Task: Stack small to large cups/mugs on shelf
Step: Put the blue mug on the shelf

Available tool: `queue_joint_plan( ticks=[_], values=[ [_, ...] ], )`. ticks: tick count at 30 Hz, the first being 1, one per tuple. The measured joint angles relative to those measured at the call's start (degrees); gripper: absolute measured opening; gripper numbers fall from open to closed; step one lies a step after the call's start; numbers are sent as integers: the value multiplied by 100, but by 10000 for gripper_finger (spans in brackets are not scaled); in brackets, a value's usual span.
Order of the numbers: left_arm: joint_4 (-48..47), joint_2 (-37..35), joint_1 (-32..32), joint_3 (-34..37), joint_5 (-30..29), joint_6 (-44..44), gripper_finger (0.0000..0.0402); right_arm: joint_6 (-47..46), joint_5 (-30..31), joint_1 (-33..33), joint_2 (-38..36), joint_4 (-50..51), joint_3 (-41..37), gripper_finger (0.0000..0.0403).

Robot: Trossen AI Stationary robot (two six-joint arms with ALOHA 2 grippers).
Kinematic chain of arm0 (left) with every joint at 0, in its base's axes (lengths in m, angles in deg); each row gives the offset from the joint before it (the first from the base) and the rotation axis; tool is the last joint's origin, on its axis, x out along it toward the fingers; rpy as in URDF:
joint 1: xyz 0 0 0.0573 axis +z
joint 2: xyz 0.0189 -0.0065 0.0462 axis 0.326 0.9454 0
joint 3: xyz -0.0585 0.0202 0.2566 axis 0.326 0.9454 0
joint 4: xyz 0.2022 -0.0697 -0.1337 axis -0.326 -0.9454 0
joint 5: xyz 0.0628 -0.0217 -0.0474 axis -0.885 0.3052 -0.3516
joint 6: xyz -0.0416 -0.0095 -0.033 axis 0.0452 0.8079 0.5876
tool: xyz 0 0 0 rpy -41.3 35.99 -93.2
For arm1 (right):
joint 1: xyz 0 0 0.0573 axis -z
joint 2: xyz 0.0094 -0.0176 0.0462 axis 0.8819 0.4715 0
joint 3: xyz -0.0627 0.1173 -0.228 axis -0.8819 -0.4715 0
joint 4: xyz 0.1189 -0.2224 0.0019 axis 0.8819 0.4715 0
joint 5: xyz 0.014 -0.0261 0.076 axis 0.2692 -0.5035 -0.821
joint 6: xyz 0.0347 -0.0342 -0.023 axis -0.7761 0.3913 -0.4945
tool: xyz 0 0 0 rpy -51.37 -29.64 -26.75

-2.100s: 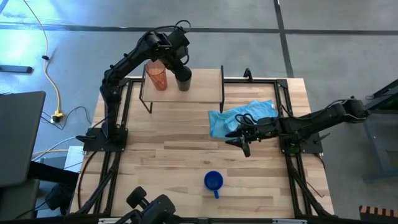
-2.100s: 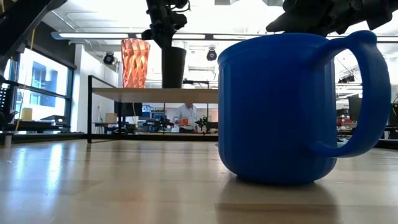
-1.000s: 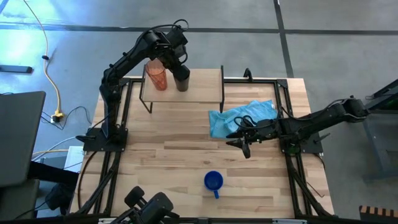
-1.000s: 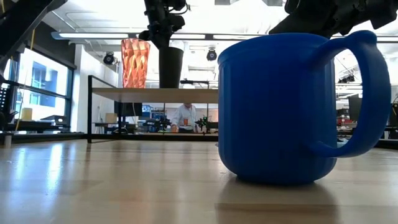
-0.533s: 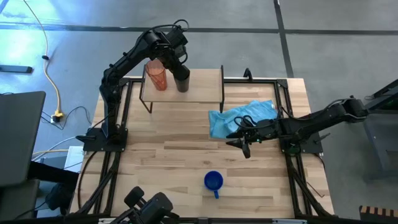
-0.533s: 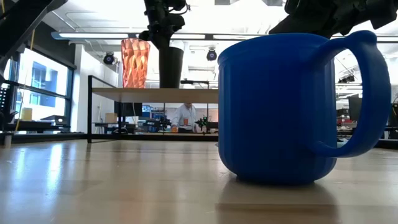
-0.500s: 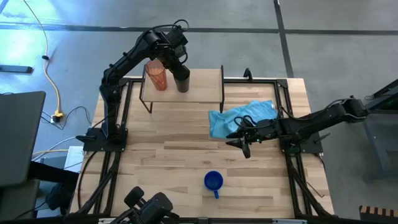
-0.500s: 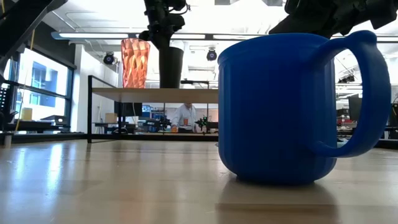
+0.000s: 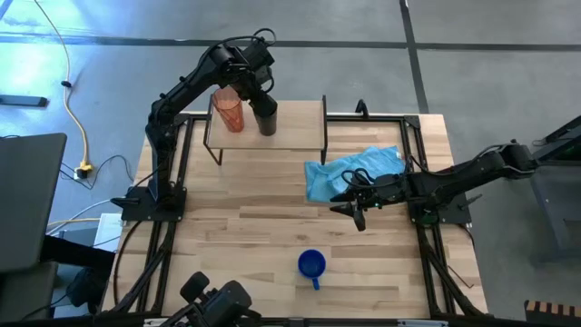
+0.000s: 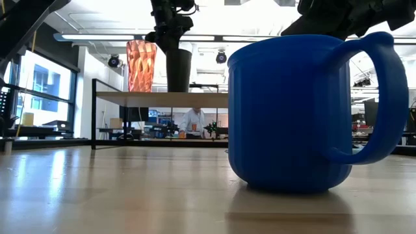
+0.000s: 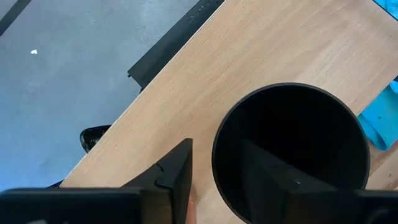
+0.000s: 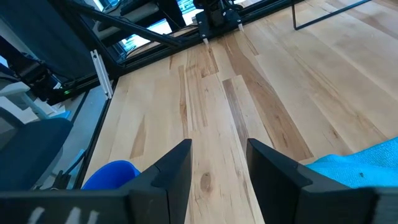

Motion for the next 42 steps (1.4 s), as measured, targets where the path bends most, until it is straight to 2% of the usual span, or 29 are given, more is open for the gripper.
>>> queue_joint_plan(
  ticks=[21,36,42],
  values=[
    [165,0,0,0,-372,-70,198,-40,-3,0,-1,0,0,144],
    [248,-2,122,0,-464,-152,182,2,-4,0,-1,2,0,144],
    [329,-2,113,0,-257,-157,188,66,-2,2,-1,2,0,144]
  ],
)
